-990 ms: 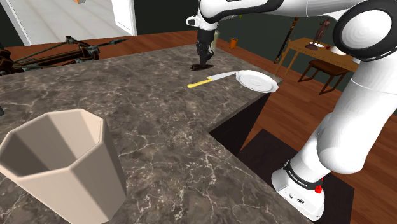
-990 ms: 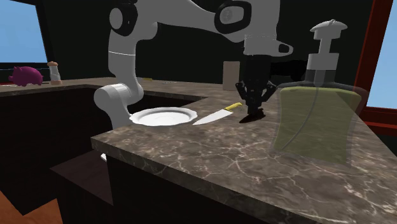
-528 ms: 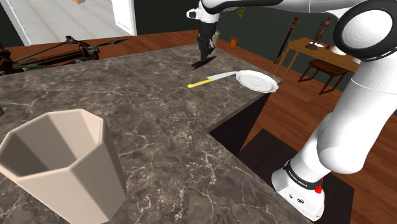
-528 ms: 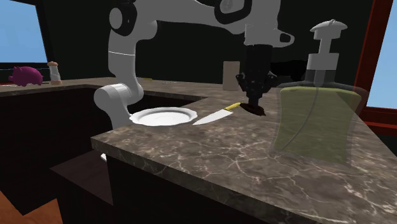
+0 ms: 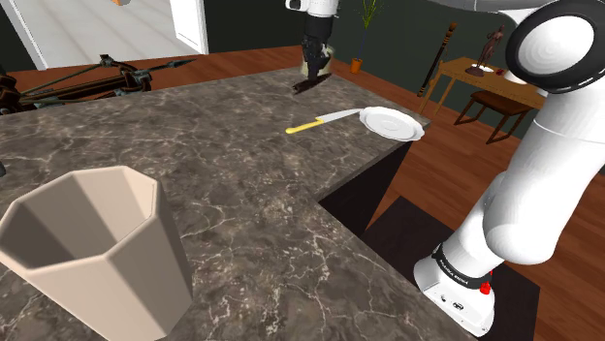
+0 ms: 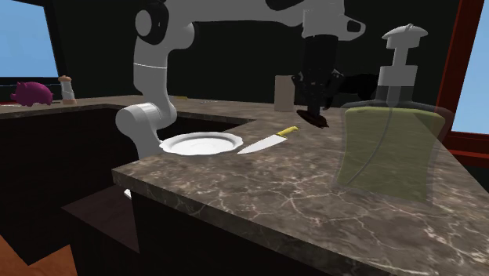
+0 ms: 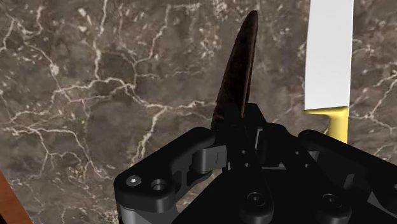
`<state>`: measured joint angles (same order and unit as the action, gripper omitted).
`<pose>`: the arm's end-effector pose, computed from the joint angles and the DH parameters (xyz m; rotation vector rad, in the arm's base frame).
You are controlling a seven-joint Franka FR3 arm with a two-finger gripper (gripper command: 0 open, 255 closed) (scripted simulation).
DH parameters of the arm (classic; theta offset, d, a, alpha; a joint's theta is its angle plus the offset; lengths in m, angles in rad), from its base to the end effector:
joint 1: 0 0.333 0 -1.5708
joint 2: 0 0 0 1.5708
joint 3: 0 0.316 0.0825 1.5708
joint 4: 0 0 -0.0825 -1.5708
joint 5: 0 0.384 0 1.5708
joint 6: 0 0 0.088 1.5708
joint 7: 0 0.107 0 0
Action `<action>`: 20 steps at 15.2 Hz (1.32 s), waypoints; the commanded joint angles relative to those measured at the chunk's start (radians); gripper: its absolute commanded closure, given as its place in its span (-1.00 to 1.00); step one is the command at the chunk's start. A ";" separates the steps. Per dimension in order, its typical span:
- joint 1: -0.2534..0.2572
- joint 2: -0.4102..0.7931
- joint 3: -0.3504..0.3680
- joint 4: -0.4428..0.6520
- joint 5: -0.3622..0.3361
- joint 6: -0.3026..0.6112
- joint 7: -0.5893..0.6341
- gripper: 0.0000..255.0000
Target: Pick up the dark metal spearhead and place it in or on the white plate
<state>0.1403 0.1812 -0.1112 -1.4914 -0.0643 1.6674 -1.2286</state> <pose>0.6155 0.0174 0.5655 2.4783 1.8180 -0.0781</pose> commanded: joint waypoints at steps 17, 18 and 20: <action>-0.073 -0.495 -0.072 -0.502 -0.077 0.023 -0.128 1.00; -0.079 -0.527 -0.079 -0.530 -0.085 0.020 -0.139 1.00; -0.093 -0.590 -0.093 -0.581 -0.101 0.013 -0.161 1.00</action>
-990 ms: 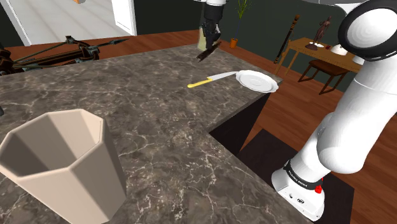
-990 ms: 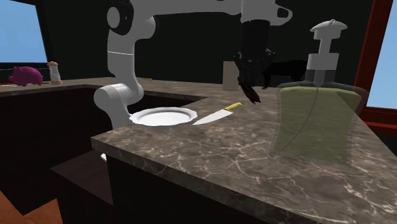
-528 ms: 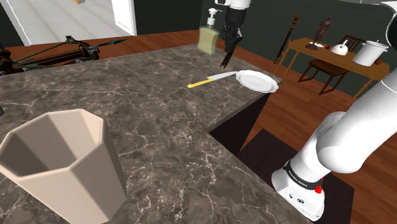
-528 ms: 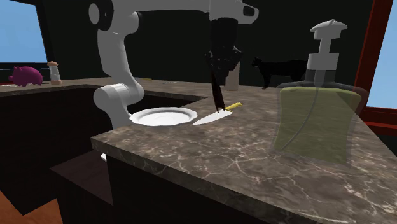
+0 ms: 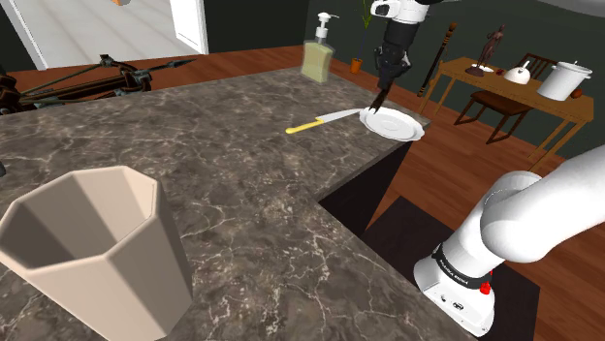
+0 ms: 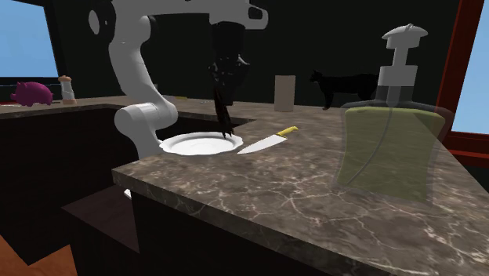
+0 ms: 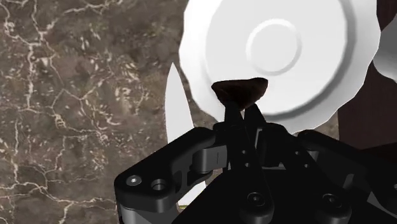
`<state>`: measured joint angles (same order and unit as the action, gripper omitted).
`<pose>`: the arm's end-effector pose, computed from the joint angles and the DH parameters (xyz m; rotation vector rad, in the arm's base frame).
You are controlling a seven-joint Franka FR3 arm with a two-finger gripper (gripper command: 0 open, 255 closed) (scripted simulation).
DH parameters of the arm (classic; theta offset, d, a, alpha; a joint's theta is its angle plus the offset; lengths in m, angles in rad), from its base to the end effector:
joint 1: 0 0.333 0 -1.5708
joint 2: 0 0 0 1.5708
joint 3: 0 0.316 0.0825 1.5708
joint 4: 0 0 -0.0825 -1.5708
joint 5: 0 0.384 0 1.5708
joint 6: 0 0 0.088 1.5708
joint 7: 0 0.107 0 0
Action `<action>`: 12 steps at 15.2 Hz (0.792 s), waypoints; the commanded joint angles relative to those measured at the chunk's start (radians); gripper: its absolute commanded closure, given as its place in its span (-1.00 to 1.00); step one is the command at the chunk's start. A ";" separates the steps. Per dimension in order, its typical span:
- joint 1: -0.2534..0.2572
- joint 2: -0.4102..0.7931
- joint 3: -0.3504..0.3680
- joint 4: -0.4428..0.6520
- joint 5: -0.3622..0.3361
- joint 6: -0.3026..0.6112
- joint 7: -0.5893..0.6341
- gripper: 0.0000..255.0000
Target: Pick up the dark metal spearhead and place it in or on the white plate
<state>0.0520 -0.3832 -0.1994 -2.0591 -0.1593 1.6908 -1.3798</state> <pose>0.4319 -0.0925 0.5894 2.4792 1.8165 -0.0791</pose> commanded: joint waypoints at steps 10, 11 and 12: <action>-0.041 -0.156 -0.044 -0.191 -0.050 0.044 -0.052 1.00; -0.042 -0.157 -0.045 -0.205 -0.052 0.057 -0.051 1.00; -0.042 -0.158 -0.046 -0.218 -0.053 0.071 -0.050 1.00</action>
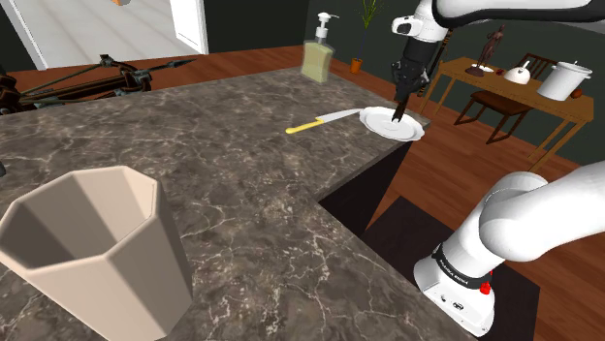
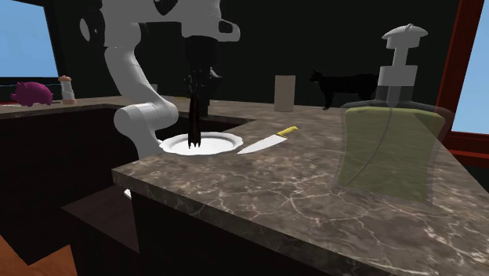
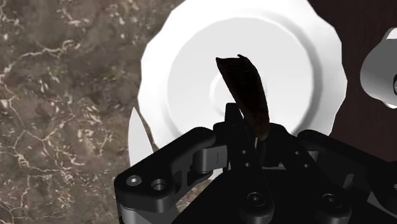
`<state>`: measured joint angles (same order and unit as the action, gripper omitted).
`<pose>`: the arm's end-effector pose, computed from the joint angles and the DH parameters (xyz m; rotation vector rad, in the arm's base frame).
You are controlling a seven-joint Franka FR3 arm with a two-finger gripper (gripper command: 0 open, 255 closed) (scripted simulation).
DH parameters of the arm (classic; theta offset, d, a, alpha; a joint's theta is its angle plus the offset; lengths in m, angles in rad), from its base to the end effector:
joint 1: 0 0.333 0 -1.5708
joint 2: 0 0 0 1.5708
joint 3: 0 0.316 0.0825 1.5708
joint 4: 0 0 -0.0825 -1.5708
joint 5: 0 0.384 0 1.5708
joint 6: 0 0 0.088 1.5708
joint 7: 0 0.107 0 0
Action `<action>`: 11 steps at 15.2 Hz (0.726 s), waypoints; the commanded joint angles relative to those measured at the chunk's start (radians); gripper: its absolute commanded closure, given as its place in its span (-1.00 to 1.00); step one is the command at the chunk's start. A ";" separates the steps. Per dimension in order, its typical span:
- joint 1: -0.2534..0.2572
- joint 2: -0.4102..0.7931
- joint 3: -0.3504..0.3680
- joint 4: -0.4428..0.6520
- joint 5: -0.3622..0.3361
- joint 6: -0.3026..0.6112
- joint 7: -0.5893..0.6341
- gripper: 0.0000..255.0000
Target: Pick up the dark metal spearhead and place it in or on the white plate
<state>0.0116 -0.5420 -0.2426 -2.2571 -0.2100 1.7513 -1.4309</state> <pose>0.3778 -0.1238 0.5617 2.4705 1.8153 -0.0658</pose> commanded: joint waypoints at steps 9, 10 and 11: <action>-0.005 0.002 -0.009 -0.096 -0.008 0.091 0.010 -1.00; -0.030 0.078 0.072 -0.020 -0.108 -0.011 0.112 -1.00; -0.055 0.161 0.150 0.059 -0.203 -0.126 0.203 -1.00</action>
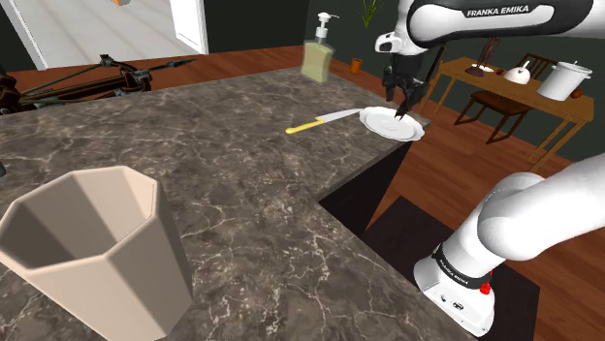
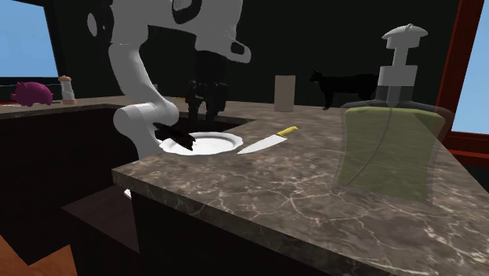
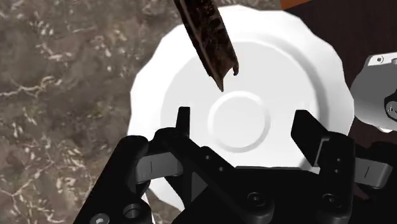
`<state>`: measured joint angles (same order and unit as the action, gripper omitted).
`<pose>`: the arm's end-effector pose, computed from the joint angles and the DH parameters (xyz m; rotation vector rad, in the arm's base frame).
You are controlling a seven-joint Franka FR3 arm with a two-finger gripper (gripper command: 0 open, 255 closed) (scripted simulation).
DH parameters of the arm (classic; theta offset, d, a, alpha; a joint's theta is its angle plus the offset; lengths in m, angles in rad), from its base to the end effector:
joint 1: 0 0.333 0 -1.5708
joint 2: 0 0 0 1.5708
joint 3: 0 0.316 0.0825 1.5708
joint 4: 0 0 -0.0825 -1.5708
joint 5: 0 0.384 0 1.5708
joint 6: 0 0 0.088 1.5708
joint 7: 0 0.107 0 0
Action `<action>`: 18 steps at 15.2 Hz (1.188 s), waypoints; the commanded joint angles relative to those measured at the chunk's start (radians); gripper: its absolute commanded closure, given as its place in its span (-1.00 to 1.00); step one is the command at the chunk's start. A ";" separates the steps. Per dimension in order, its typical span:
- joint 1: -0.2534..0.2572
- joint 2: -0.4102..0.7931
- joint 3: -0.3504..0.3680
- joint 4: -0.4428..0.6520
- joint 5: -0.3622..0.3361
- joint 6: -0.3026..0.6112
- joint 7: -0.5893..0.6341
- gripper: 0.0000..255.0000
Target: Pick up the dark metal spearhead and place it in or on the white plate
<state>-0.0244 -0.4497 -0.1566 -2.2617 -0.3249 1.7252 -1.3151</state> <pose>0.3974 -0.1098 0.5279 2.4576 1.7130 -0.3531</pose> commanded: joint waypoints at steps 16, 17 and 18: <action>-0.049 0.362 0.206 0.231 -0.433 -0.503 0.339 -1.00; -0.049 0.362 0.206 0.231 -0.433 -0.503 0.339 -1.00; -0.049 0.362 0.206 0.231 -0.433 -0.503 0.339 -1.00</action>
<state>-0.0733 -0.0871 0.0492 -2.0300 -0.7577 1.2216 -0.9758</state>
